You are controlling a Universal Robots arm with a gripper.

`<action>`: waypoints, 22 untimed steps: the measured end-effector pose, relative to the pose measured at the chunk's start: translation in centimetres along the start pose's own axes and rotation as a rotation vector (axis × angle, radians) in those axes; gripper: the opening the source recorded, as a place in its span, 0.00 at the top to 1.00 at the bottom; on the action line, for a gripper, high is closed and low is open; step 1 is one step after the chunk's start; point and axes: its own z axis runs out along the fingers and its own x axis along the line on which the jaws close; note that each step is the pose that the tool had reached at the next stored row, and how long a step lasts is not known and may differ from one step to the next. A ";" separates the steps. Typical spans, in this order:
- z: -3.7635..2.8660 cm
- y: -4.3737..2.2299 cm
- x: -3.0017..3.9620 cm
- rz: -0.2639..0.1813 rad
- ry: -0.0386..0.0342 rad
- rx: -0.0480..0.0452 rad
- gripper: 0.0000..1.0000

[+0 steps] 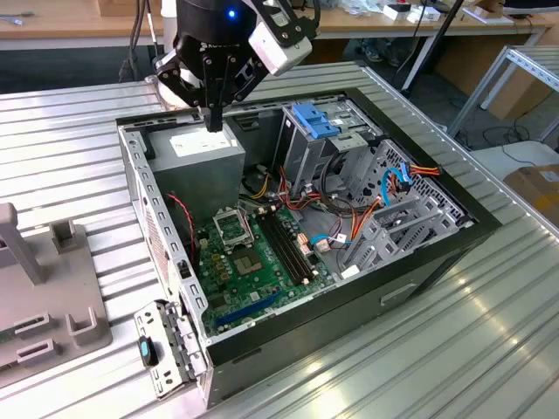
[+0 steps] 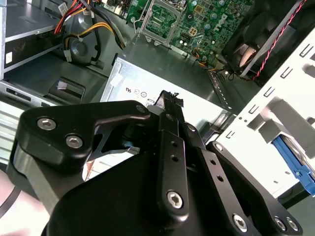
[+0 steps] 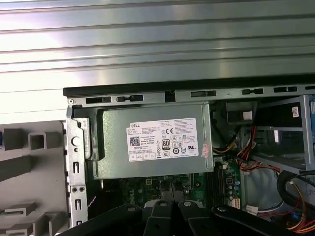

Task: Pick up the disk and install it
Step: 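Reach for the disk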

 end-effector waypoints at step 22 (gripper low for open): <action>-0.10 -0.26 3.59 0.000 0.0000 0.0000 0.89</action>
